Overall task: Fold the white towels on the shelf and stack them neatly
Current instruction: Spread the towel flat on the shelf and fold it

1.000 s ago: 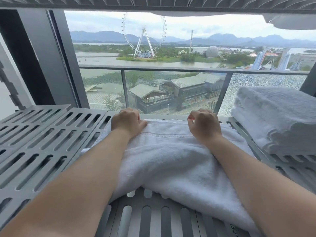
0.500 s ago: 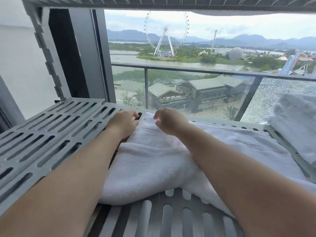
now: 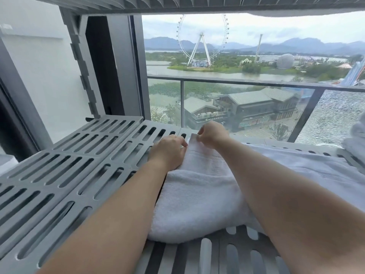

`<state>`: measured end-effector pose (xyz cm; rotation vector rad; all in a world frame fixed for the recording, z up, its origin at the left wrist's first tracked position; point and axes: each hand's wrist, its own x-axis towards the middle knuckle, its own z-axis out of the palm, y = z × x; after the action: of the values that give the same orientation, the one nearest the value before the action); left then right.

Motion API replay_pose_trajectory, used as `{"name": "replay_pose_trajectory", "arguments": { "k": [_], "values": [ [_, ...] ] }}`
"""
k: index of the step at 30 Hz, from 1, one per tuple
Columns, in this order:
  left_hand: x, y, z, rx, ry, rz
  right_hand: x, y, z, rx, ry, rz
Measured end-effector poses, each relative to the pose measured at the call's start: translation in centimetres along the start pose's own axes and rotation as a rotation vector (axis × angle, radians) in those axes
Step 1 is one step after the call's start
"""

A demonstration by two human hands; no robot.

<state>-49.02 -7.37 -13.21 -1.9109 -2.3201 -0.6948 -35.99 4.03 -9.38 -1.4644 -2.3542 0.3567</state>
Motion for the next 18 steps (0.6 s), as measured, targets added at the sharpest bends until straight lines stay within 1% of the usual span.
{"name": "replay_pose_trajectory", "arguments": {
  "k": [4, 7, 12, 16, 18],
  "values": [
    [0.1, -0.1, -0.2, -0.002, -0.061, -0.017, 0.6, -0.5, -0.4, 0.029, 0.068, 0.015],
    [0.3, -0.1, -0.3, 0.003, -0.082, 0.003, 1.0, -1.1, -0.6, 0.043, 0.108, 0.039],
    [0.2, -0.2, -0.1, 0.006, -0.051, 0.007, 1.1, -0.7, 1.1, 0.083, 0.101, 0.092],
    [0.3, -0.4, 0.2, -0.031, -0.035, -0.011, 1.0, 0.0, 2.5, 0.078, 0.157, 0.097],
    [0.3, -0.4, 0.3, -0.040, -0.034, 0.007, 1.1, 0.1, 2.5, 0.088, 0.157, 0.112]
  ]
}}
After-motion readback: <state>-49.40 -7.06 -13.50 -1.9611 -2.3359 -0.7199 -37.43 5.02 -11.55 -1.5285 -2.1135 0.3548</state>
